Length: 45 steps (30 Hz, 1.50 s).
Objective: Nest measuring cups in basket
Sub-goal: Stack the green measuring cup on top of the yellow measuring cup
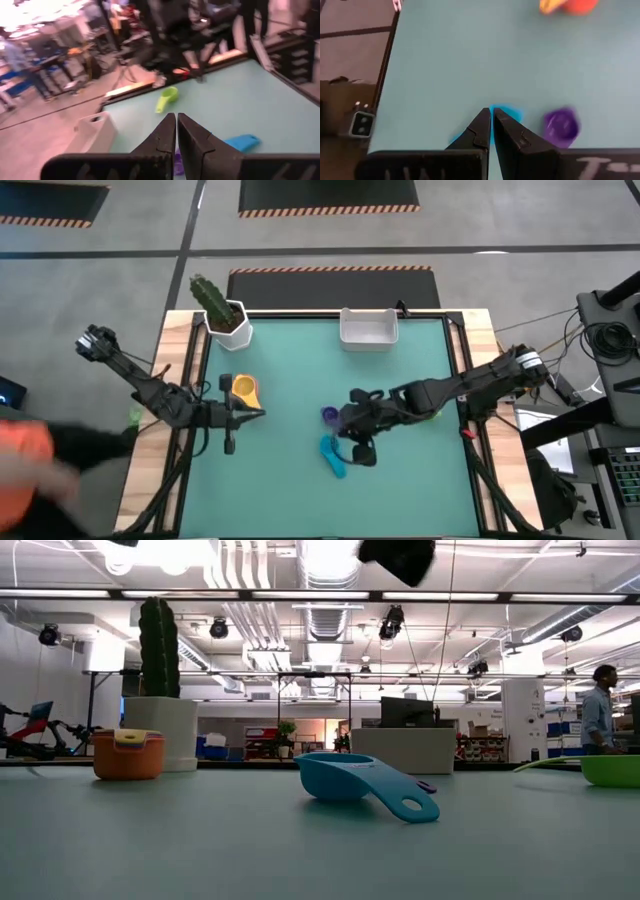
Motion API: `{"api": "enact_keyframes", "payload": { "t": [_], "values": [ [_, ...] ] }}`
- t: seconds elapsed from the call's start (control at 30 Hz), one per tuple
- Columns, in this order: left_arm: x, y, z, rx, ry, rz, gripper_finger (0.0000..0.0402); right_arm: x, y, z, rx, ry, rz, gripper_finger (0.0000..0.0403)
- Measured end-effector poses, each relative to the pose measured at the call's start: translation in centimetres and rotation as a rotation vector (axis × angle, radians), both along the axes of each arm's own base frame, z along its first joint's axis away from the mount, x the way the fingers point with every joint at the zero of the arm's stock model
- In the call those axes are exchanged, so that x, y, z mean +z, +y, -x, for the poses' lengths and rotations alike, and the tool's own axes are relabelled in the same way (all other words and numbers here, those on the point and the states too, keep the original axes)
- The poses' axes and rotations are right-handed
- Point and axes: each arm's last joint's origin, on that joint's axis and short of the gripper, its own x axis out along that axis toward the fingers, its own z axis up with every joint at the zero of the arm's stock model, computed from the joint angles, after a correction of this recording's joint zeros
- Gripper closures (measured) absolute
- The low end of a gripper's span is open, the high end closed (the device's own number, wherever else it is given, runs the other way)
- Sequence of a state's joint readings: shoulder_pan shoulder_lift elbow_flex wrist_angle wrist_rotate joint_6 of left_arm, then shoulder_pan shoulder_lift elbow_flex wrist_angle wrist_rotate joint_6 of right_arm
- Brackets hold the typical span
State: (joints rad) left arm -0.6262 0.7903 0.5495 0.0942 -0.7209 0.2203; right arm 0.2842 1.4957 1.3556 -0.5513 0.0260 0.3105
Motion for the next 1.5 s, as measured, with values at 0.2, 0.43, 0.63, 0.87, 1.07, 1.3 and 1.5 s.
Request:
{"api": "enact_keyframes", "payload": {
  "t": [0.2,0.43,0.63,0.87,1.07,1.3,1.5],
  "values": [
    [-0.6,0.7,0.8,0.040,-0.020,0.008,0.0402,-2.3,1.7,1.1,-0.095,0.111,-0.117,0.0394],
    [-0.9,0.7,0.8,0.040,-0.019,0.007,0.0402,-3.3,2.5,2.8,-0.202,0.297,-0.153,0.0394],
    [-0.9,0.6,0.7,0.040,-0.021,0.009,0.0402,-4.3,1.9,4.5,-0.314,0.491,-0.110,0.0394],
    [-0.8,0.6,0.7,0.040,-0.021,0.009,0.0402,-5.8,0.6,5.6,-0.375,0.619,-0.047,0.0394],
    [-0.9,0.6,0.7,0.040,-0.021,0.009,0.0402,-7.0,-1.0,6.1,-0.387,0.686,0.001,0.0394],
    [-0.9,0.6,0.7,0.040,-0.018,0.003,0.0402,-8.8,-3.8,6.8,-0.460,0.774,0.024,0.0394],
    [-0.9,0.7,0.7,0.055,-0.020,0.001,0.0402,-10.4,-6.4,7.5,-0.516,0.847,0.037,0.0374]
  ]
}}
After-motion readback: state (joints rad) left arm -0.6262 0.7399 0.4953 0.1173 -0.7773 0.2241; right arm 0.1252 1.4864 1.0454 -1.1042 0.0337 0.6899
